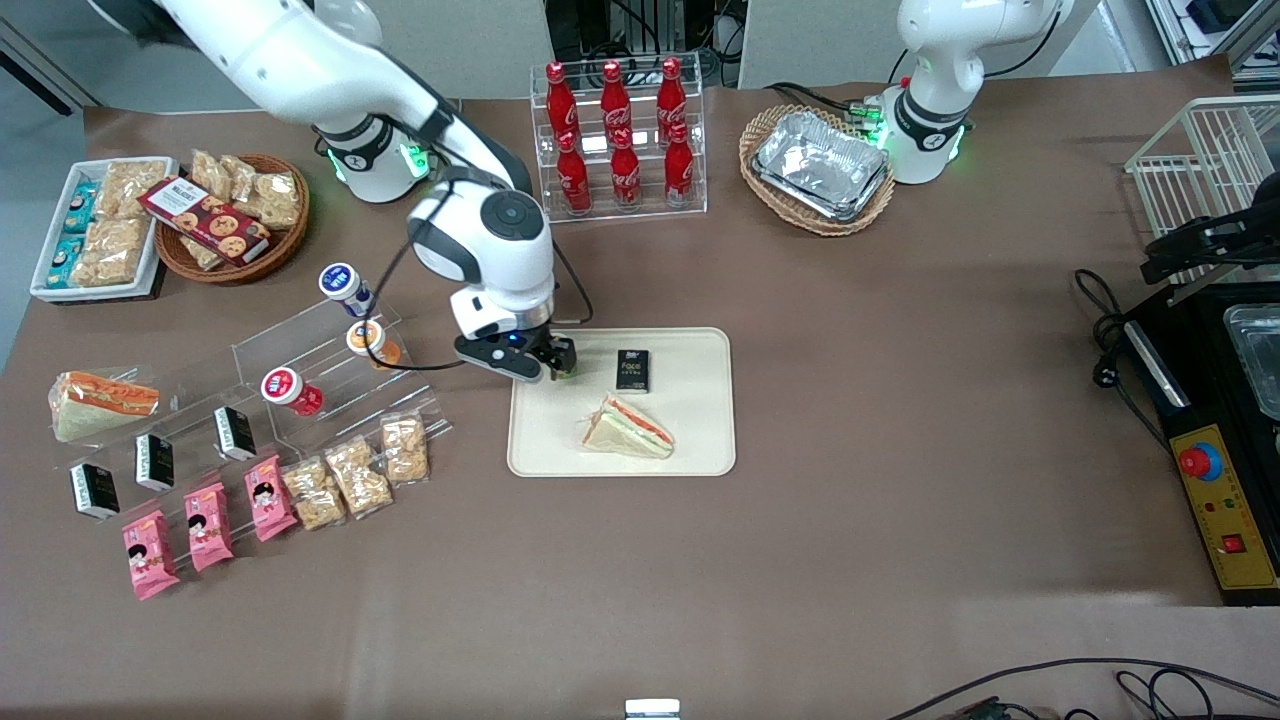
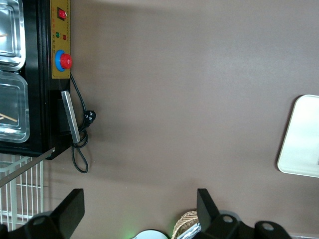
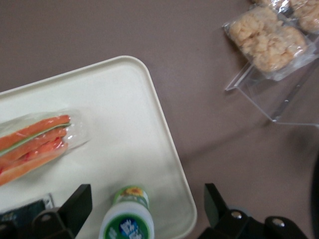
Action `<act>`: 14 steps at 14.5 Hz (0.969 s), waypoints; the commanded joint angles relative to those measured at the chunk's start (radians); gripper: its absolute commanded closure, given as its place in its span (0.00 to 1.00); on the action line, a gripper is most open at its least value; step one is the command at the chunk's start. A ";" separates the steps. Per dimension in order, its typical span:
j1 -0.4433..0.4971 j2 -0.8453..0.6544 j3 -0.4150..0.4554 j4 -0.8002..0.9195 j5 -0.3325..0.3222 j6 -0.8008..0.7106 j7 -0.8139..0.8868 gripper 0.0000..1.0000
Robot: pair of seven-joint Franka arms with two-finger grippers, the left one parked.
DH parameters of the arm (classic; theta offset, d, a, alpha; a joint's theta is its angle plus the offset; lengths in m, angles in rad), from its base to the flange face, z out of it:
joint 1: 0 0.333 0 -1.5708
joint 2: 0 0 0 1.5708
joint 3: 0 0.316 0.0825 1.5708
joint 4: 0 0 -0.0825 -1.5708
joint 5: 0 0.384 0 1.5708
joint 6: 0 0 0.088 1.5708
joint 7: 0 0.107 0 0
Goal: Place green gum on tray
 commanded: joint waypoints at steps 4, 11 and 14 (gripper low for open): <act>-0.179 -0.346 -0.061 0.043 0.447 -0.292 -0.639 0.00; -0.098 -0.438 -0.648 0.229 0.610 -0.562 -1.364 0.00; 0.023 -0.423 -0.834 0.314 0.595 -0.571 -1.381 0.00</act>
